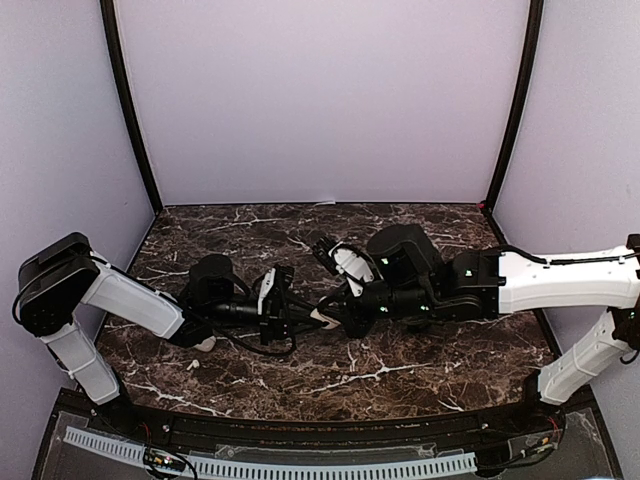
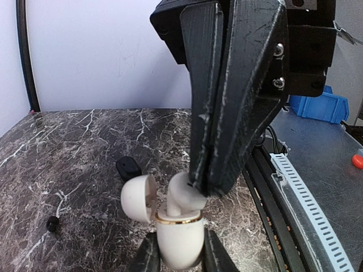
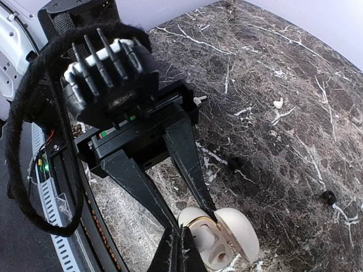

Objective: Insert the wireless bluetooth earbuds into the charging case
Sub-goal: Adjust the left earbud in the left side groove of the charging case.

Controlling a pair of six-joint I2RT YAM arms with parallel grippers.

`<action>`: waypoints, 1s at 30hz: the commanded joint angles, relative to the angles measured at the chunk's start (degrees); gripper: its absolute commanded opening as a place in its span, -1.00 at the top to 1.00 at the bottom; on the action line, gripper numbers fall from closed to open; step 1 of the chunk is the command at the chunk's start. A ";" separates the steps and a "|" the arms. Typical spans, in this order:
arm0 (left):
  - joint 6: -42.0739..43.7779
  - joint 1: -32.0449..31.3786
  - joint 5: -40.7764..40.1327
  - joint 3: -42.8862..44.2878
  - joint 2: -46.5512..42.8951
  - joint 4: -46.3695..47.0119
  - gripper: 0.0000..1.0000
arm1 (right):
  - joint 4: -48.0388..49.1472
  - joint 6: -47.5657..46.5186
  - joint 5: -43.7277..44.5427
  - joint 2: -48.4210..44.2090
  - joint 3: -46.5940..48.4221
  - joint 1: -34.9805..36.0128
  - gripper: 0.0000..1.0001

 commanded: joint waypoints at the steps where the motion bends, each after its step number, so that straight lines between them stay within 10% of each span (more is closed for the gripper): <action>1: -0.64 0.15 1.81 -0.27 -0.60 2.38 1.00 | -2.36 -0.46 -0.58 0.27 -0.66 -0.62 1.00; 30: -0.97 0.15 4.17 -0.66 -0.37 4.11 1.00 | -5.61 -7.19 -1.00 -4.70 -1.39 -1.58 0.72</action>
